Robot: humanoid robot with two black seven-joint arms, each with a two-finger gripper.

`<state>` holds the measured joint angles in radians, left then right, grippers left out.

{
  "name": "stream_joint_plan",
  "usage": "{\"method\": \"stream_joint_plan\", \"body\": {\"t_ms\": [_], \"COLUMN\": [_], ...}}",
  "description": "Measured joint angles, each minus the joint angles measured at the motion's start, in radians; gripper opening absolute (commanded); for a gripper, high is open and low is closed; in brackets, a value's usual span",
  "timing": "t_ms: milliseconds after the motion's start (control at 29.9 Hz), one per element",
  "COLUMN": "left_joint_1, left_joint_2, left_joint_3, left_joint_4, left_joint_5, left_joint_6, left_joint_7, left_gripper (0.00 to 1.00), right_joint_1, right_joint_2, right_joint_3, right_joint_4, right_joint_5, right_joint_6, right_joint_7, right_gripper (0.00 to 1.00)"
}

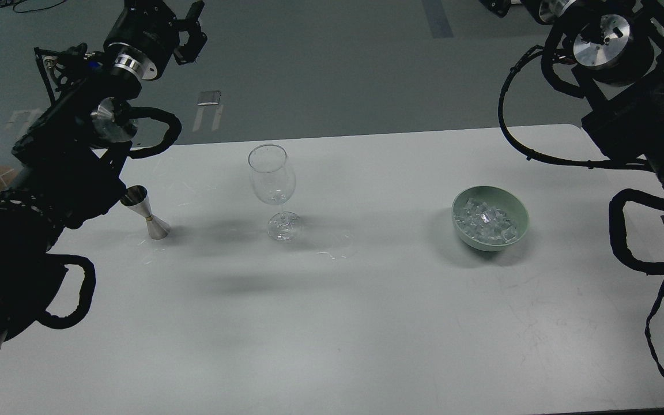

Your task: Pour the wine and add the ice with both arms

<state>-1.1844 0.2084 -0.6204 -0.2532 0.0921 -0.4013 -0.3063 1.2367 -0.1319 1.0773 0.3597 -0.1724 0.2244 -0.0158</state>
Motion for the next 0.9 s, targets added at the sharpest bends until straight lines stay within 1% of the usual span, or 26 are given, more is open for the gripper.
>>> {"method": "stream_joint_plan", "body": {"t_ms": [468,736,903], "left_joint_1": [0.013,0.012,0.004], "left_joint_2": [0.016,0.033,0.033], "left_joint_3": [-0.009,-0.006,0.005], "left_joint_4": [0.005,0.045,0.046], "left_joint_5": [-0.002,0.000,0.005], "left_joint_6": [0.021,0.030,0.074], "left_joint_7": [-0.005,-0.008,-0.007], "left_gripper": [0.99,0.99,0.99], "right_joint_1": [0.016,0.006,0.006], "right_joint_2": [-0.004,-0.005,-0.002], "right_joint_3": [0.002,0.000,0.000], "right_joint_4": [0.002,0.011,0.005], "right_joint_5": [-0.004,-0.003,-0.005], "right_joint_6": [-0.005,-0.003,-0.007], "right_joint_7": [0.003,0.004,0.006], "right_gripper": [1.00,1.00,1.00]}}
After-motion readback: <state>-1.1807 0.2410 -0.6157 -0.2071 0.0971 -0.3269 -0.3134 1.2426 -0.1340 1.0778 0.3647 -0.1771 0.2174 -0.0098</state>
